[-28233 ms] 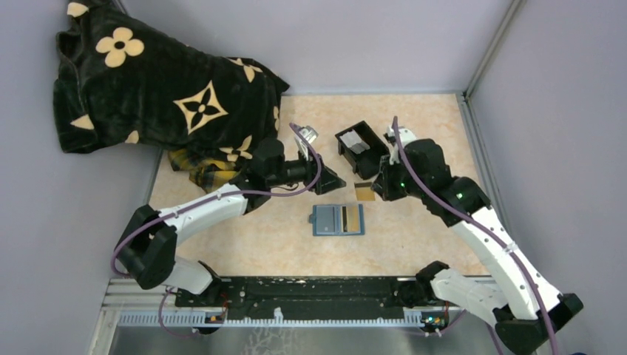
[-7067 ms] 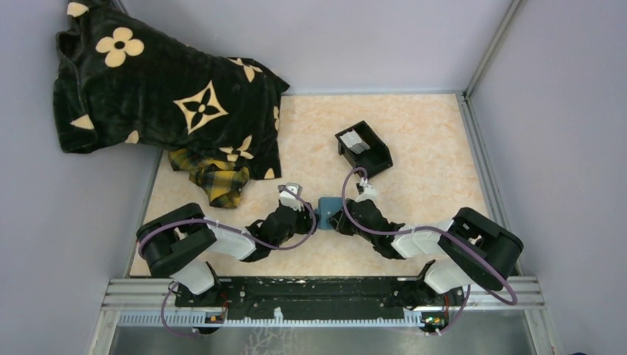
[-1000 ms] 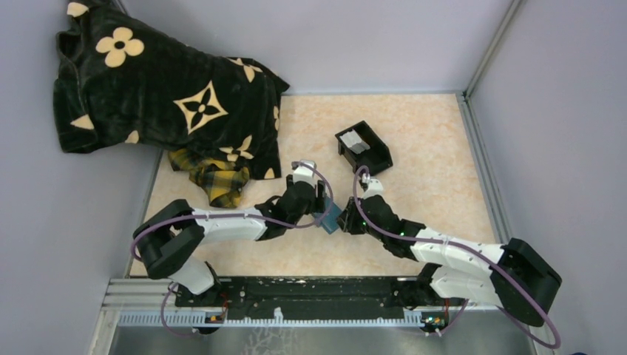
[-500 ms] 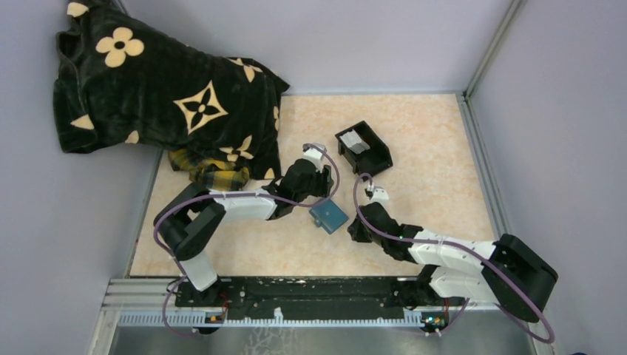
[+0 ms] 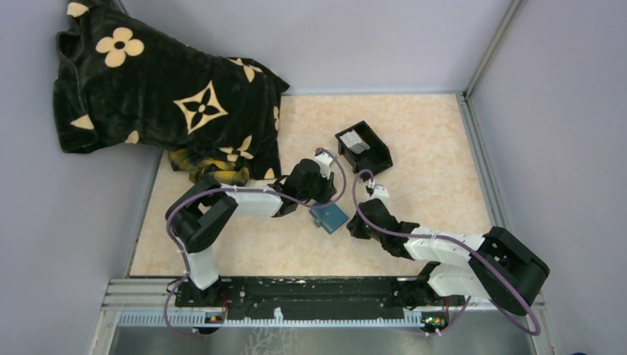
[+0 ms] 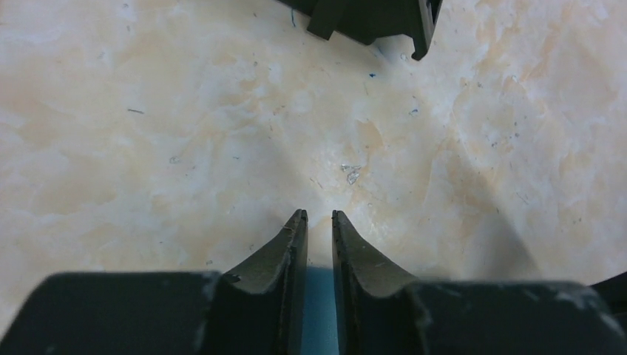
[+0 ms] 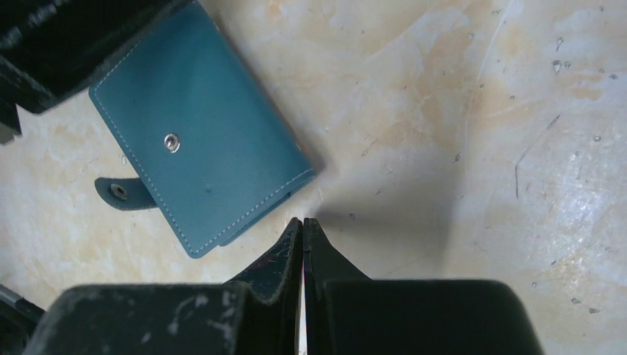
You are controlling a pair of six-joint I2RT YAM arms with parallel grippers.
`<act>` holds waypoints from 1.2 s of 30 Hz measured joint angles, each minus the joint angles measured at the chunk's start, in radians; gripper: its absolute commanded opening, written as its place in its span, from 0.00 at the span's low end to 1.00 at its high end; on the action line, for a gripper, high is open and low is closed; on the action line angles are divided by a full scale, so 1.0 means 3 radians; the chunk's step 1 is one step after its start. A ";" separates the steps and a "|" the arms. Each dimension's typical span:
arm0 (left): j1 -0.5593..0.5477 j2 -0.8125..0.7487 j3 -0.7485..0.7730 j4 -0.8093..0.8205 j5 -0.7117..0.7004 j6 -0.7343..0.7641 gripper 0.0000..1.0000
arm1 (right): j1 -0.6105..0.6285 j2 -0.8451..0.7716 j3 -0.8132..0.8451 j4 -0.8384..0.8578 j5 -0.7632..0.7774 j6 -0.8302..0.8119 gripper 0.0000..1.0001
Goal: Put the credit cards into the card holder
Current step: Adjust the card holder at the center of the board.
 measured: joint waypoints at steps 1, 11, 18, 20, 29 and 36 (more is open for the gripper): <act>0.0000 0.0022 0.0018 -0.0027 0.0031 0.0015 0.22 | -0.0024 0.0013 0.0000 0.0022 -0.0015 -0.0001 0.00; 0.0000 0.0019 -0.0164 -0.0098 0.0069 -0.0020 0.13 | -0.0216 0.0229 0.0001 0.0328 -0.0183 -0.0033 0.00; 0.0000 -0.0286 -0.0530 -0.0099 -0.0042 -0.0272 0.13 | -0.0327 0.0463 0.0112 0.0509 -0.0281 -0.0126 0.00; 0.0000 -0.0394 -0.0647 -0.0111 -0.0084 -0.0379 0.13 | -0.0369 0.0562 0.0186 0.0532 -0.0312 -0.0183 0.00; -0.0080 -0.0837 -0.1108 -0.0168 -0.0225 -0.0855 0.13 | -0.0544 0.1029 0.0594 0.0595 -0.0518 -0.0420 0.00; -0.0478 -0.0930 -0.1170 -0.0263 -0.0352 -0.1091 0.13 | -0.0581 0.1376 0.1002 0.0594 -0.0725 -0.0547 0.00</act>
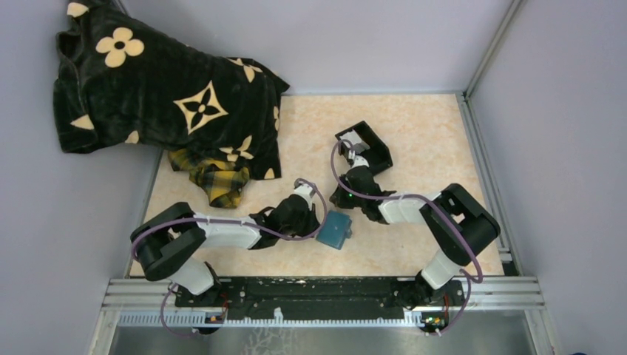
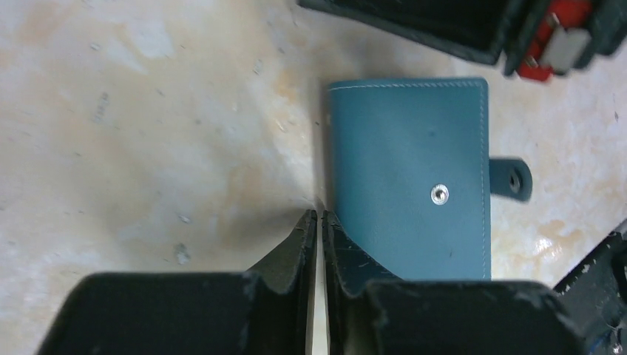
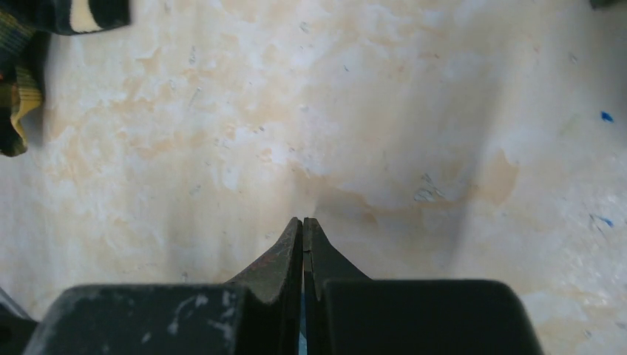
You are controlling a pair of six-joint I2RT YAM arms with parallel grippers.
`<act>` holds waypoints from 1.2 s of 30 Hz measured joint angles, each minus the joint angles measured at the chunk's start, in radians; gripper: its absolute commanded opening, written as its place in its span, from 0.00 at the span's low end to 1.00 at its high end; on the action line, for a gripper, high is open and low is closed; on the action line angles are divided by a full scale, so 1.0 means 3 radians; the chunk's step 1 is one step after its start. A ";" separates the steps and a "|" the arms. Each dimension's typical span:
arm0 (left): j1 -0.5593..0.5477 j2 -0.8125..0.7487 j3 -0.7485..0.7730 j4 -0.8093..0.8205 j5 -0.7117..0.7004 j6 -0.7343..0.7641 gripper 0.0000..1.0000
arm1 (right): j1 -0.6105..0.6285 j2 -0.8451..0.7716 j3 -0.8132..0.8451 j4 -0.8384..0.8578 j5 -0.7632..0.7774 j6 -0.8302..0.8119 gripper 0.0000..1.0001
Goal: Put the credit cards into the card holder
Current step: Adjust the card holder at the center of the board.
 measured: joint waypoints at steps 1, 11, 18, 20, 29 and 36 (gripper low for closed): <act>-0.0055 -0.0005 0.0000 -0.0015 -0.0023 -0.0029 0.14 | 0.0000 0.0031 0.0046 -0.0003 -0.0027 -0.0010 0.00; -0.0439 -0.0034 0.0005 -0.0122 -0.0295 -0.0263 0.15 | -0.0015 -0.0013 0.0359 -0.0334 0.0013 -0.0257 0.09; -0.0567 -0.0065 0.0018 -0.0209 -0.0415 -0.0313 0.17 | -0.0028 -0.0842 0.0395 -0.0879 0.0366 -0.0446 0.61; -0.0584 -0.0074 0.0018 -0.0225 -0.0431 -0.0323 0.18 | -0.0033 -0.1125 0.0348 -0.0932 0.0417 -0.0463 0.76; -0.0617 -0.0139 0.0017 -0.0245 -0.0523 -0.0362 0.40 | -0.0039 -0.2027 -0.0224 -0.1124 0.0690 -0.0460 0.99; -0.0617 -0.0183 0.0018 -0.0249 -0.0617 -0.0340 0.49 | -0.0058 -0.2228 -0.0374 -0.0872 0.0829 -0.0490 0.82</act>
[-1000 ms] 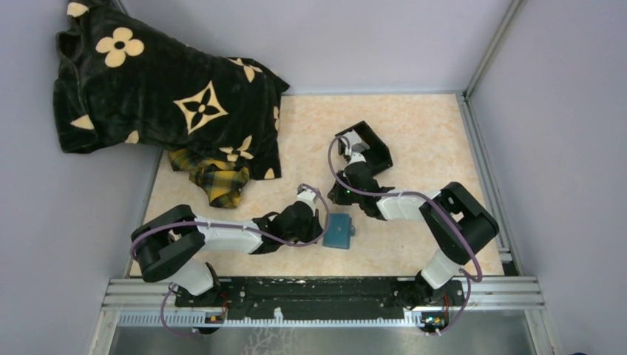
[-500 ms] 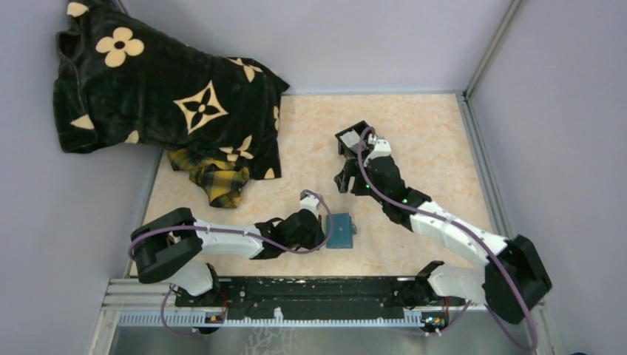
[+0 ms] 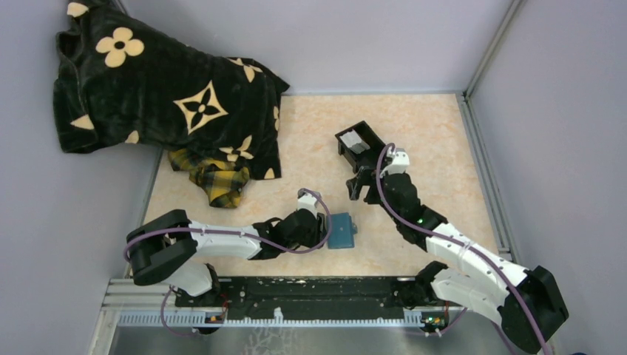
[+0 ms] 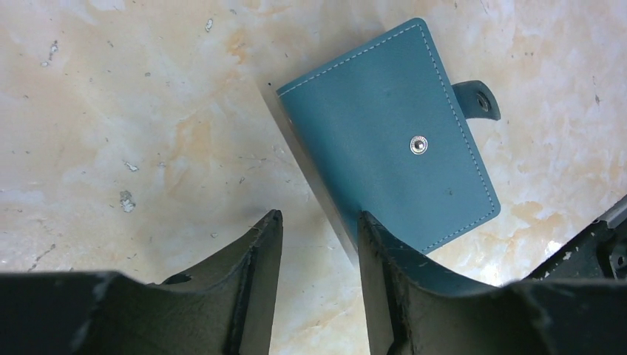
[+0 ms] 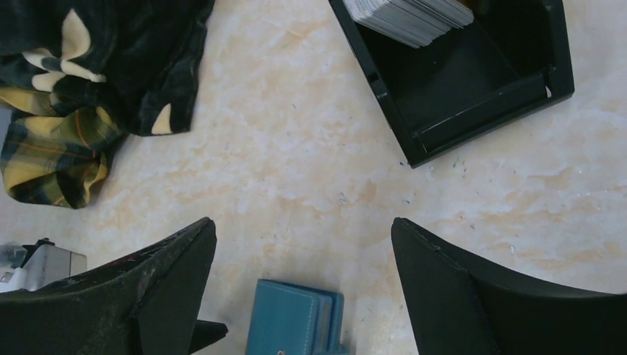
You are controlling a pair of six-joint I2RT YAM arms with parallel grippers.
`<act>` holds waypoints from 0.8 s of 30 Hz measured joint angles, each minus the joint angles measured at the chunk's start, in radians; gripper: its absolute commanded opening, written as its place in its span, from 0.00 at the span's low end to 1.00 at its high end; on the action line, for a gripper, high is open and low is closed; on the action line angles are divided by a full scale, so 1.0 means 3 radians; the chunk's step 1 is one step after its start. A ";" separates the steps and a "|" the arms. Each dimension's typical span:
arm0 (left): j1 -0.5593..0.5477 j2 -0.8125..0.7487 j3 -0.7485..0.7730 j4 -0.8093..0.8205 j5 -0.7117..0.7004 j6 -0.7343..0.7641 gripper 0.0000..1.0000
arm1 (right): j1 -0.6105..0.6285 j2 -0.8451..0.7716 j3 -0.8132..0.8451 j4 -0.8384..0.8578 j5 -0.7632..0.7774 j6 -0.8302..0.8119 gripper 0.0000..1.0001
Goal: Put the credit cards into the card holder
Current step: Adjust the card holder at the center of the board, then close the card holder at the center of the board.
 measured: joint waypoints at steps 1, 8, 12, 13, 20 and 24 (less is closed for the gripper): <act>0.0000 0.0000 0.0000 0.0000 -0.0015 0.0008 0.50 | -0.0003 -0.0001 0.0001 0.0032 0.0001 -0.0027 0.76; 0.0000 -0.0004 -0.0009 0.0038 -0.0071 0.0034 0.51 | 0.0003 0.0196 0.0080 -0.0337 -0.0079 -0.0106 0.67; 0.0000 -0.0013 -0.0020 0.0089 -0.0078 0.0051 0.51 | 0.0123 0.0212 0.0080 -0.0615 -0.0076 -0.0094 0.67; 0.0000 -0.0013 -0.0020 0.0100 -0.0078 0.0056 0.51 | 0.0189 0.0212 0.0080 -0.0668 -0.0065 -0.0089 0.67; 0.0000 0.0041 -0.0020 0.0172 -0.0051 0.0058 0.51 | 0.0600 0.0347 0.0122 -0.1036 0.0095 0.0085 0.60; 0.0000 0.0083 -0.0020 0.0192 -0.0028 0.0056 0.51 | 0.0758 0.0440 0.0128 -0.1150 0.0187 0.0195 0.53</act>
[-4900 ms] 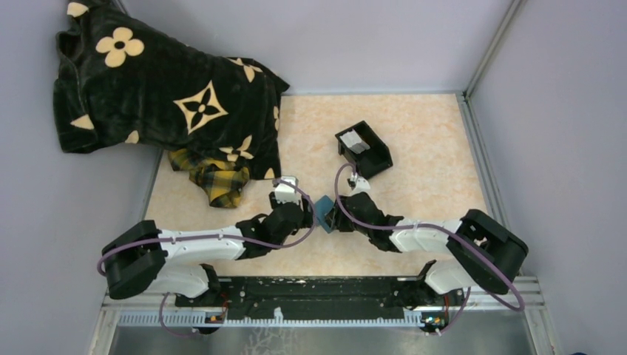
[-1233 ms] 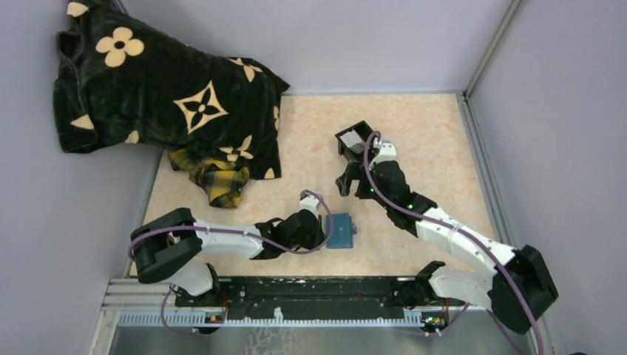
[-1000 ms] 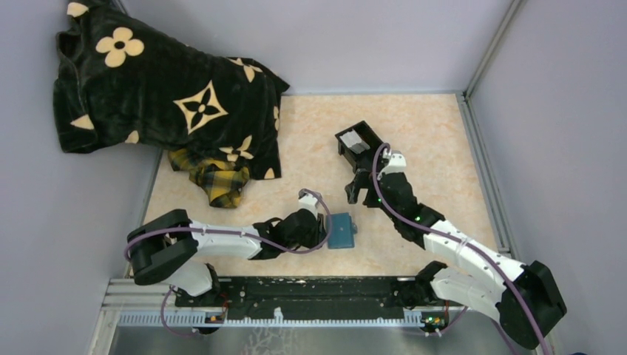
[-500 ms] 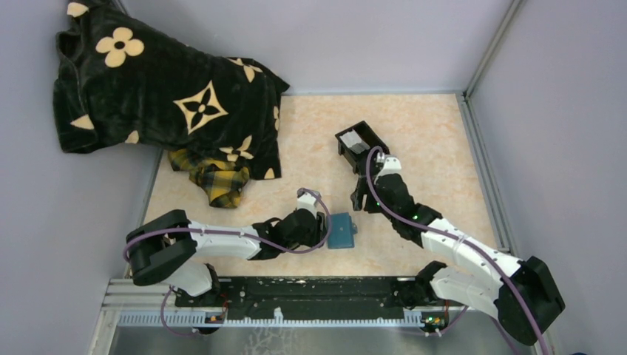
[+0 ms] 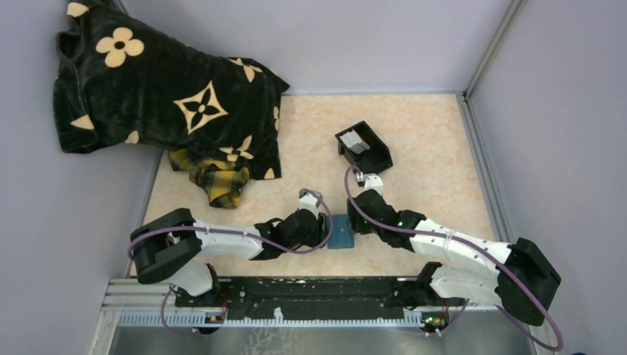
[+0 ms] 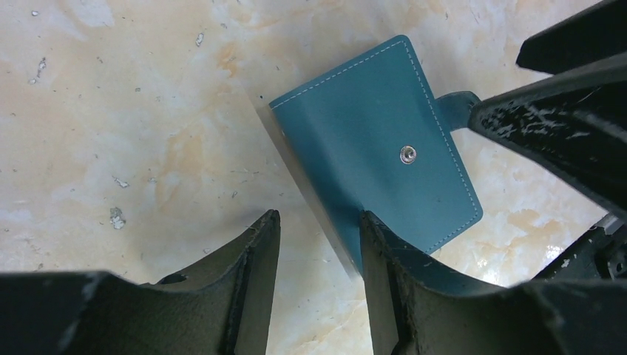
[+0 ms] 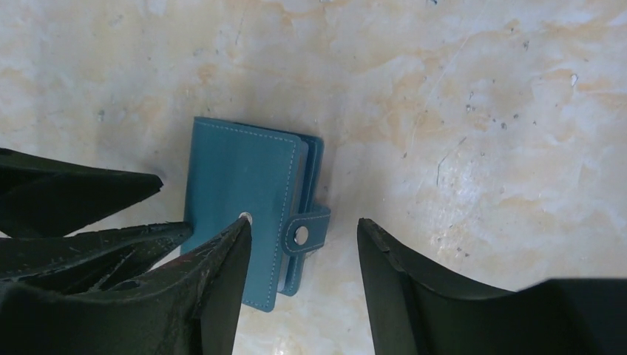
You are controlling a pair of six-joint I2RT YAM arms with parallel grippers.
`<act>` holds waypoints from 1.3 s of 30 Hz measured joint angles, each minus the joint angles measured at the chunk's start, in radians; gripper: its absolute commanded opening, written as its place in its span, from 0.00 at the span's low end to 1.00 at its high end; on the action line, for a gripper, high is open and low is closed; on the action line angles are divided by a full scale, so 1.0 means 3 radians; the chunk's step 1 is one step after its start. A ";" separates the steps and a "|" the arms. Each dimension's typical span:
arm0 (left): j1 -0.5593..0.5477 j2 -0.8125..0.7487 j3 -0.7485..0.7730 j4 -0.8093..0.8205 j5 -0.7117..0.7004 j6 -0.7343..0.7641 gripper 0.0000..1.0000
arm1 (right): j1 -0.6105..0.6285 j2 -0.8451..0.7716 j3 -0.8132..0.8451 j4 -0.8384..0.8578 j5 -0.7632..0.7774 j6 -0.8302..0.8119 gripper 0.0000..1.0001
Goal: Put the credit cards into the card holder
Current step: Close the card holder at the center of the board.
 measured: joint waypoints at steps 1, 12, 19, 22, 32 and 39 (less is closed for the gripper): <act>0.0000 0.0005 0.0000 0.0010 0.0003 -0.0001 0.51 | 0.0042 0.0034 0.0005 -0.0037 0.0027 0.0038 0.51; 0.0000 0.0053 -0.0003 0.0094 0.0052 -0.0039 0.51 | 0.0224 0.0164 0.0144 -0.0258 0.0215 0.0210 0.44; 0.0000 0.0058 -0.0024 0.0151 0.0080 -0.0078 0.51 | 0.0272 0.0324 0.0170 -0.0301 0.0262 0.0238 0.44; 0.0000 0.0058 -0.0048 0.0174 0.0084 -0.0086 0.51 | 0.0289 0.0369 0.0184 -0.0323 0.0282 0.0239 0.43; 0.0000 0.0066 -0.0078 0.0238 0.0104 -0.0102 0.51 | 0.0310 0.0459 0.0238 -0.0318 0.0319 0.0238 0.34; 0.0000 0.0075 -0.0078 0.0263 0.0116 -0.0102 0.51 | 0.0315 0.0544 0.0295 -0.0340 0.0331 0.0235 0.26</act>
